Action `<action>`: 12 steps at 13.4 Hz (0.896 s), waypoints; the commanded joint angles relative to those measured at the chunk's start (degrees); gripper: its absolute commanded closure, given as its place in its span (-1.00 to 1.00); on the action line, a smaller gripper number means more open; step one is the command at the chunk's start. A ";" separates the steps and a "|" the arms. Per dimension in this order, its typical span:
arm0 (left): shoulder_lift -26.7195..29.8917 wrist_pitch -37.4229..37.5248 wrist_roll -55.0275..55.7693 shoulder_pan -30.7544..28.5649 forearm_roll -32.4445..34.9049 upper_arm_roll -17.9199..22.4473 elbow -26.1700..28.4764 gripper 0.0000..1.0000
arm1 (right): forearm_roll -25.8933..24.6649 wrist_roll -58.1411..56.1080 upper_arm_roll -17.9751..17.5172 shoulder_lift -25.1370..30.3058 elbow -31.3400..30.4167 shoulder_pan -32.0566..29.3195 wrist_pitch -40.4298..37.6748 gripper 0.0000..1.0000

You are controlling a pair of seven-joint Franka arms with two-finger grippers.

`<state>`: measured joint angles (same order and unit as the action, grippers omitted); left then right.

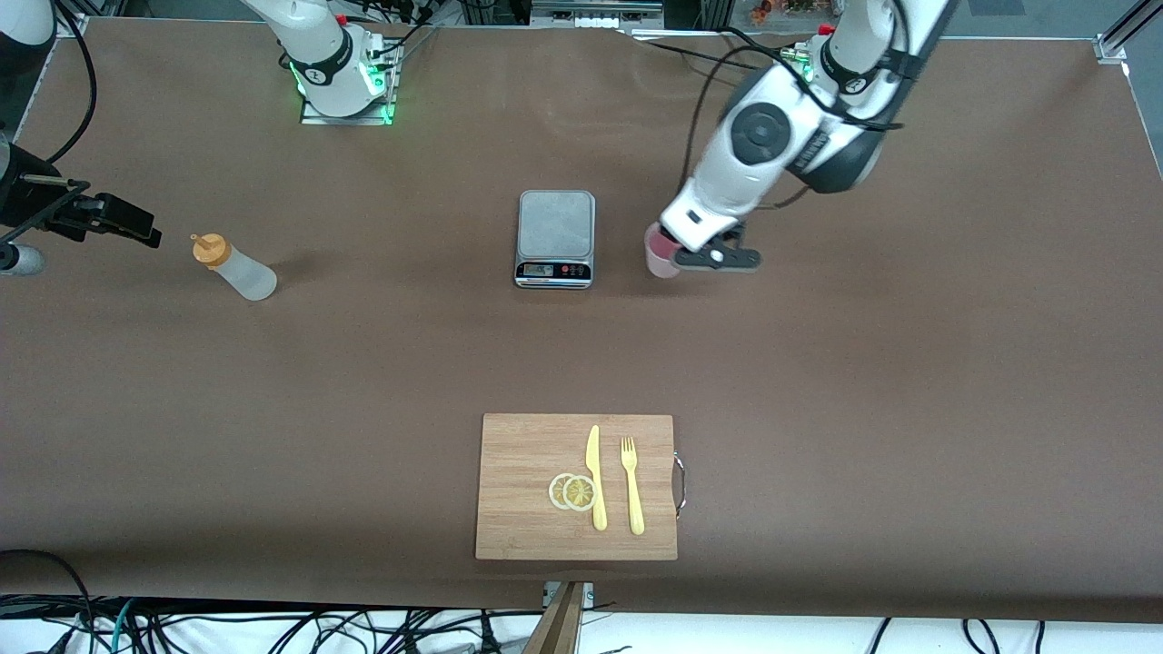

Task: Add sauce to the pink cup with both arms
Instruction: 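Carry the pink cup with the left gripper onto the scale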

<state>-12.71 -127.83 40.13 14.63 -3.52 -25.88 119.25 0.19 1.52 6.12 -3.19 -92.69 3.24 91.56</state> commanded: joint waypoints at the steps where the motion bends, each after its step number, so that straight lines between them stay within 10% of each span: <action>1: -5.21 0.48 6.00 5.57 -2.97 0.66 -6.12 1.00 | -0.72 0.51 0.20 0.91 -0.56 0.37 -0.16 -1.00; 12: -14.54 -7.78 12.95 15.26 -7.73 1.45 -11.15 1.00 | 0.15 -0.63 0.12 -1.81 -0.82 -0.60 0.63 -1.00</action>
<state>-25.97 -134.96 52.55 28.87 -10.62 -25.53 109.77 0.20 1.49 6.25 -4.48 -92.85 3.04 91.61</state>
